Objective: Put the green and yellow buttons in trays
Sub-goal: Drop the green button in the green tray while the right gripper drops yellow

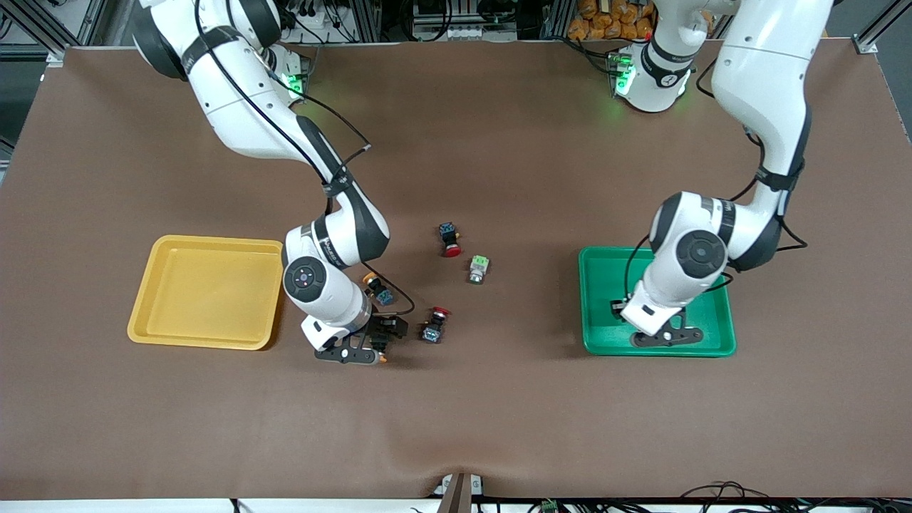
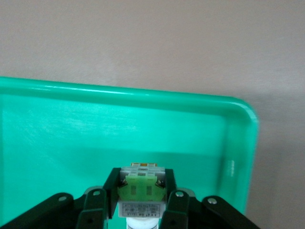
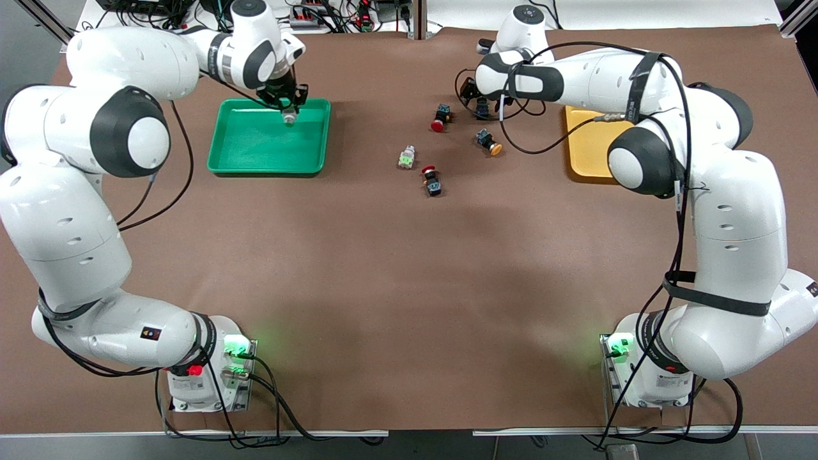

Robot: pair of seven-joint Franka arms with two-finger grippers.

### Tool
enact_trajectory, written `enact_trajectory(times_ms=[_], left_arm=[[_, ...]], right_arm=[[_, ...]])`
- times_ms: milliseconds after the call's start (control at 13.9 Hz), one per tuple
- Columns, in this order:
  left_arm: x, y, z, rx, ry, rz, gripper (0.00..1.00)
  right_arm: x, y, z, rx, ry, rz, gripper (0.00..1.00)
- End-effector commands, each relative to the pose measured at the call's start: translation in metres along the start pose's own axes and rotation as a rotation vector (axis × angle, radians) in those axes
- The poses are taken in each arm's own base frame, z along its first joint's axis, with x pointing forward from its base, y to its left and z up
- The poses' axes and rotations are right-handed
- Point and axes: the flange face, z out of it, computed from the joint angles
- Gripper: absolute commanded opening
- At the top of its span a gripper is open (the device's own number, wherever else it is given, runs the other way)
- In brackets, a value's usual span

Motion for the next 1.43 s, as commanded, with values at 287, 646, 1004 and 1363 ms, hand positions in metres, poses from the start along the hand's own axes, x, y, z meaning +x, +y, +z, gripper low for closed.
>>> enact_trajectory(times_ms=[287, 646, 1004, 1363], left_arm=[[-0.008, 0.003, 0.019, 0.011, -0.035, 0.006, 0.19], [-0.013, 0.004, 0.039, 0.015, -0.064, 0.006, 0.27], [-0.010, 0.006, 0.031, 0.010, -0.049, 0.010, 1.00], [-0.004, 0.041, -0.025, -0.022, 0.001, 0.049, 1.00]], right_arm=[[0.005, -0.004, 0.011, 0.004, 0.020, -0.002, 0.00], [0.025, 0.012, -0.022, 0.019, 0.057, -0.074, 0.00], [0.061, 0.091, -0.101, 0.012, -0.028, -0.120, 0.00], [0.073, 0.203, -0.153, 0.000, -0.185, -0.077, 0.00]])
